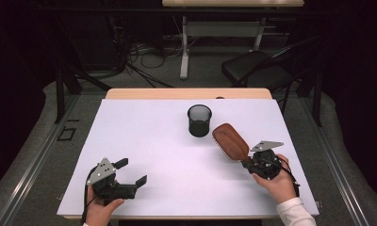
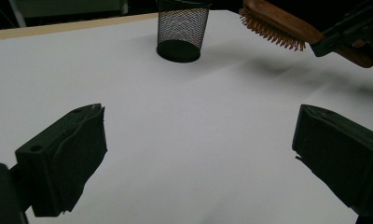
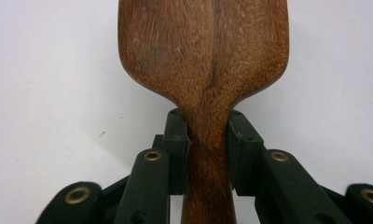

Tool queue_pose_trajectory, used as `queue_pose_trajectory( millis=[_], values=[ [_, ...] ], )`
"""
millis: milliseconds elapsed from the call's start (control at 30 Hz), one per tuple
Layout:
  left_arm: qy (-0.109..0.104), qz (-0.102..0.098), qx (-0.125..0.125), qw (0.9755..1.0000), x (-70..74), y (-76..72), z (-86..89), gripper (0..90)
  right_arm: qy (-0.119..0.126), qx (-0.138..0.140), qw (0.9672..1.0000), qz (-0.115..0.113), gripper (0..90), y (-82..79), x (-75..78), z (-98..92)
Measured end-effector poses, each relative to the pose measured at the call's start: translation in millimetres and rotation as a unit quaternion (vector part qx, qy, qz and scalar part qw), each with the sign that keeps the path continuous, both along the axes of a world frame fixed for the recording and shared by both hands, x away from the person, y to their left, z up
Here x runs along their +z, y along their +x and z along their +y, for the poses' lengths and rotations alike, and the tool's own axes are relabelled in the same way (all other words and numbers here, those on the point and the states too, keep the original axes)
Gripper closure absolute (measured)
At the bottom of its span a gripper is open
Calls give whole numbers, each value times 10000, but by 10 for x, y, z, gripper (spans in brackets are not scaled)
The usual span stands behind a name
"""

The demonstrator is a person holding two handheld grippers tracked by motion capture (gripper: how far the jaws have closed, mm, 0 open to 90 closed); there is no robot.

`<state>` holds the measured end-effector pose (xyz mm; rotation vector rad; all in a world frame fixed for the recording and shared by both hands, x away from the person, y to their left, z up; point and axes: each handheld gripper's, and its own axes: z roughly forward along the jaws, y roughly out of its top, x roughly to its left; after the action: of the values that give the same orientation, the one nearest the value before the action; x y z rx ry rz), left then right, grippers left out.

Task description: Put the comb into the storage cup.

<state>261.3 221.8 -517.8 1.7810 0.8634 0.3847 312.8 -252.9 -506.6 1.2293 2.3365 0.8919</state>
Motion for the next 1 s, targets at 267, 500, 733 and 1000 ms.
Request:
queue_pose_trajectory(
  millis=[267, 500, 733, 1000],
  values=[
    [-7, -2, 12, 10000, 0, 0, 2, 30, 187, 3, 9996, -209, 722, 1, 74, 31],
    [5, 11, 16, 10000, -2, 4, 6, 30, 301, 11, 9990, -328, 722, 13, 122, 74],
    [3, 12, 24, 10000, -7, 7, 1, 31, 373, 11, 9982, -469, 722, 26, 160, 112],
    [4, 13, 31, 10000, -7, 8, 4, 30, 518, 3, 9964, -665, 721, 72, 255, 178]
  ],
)
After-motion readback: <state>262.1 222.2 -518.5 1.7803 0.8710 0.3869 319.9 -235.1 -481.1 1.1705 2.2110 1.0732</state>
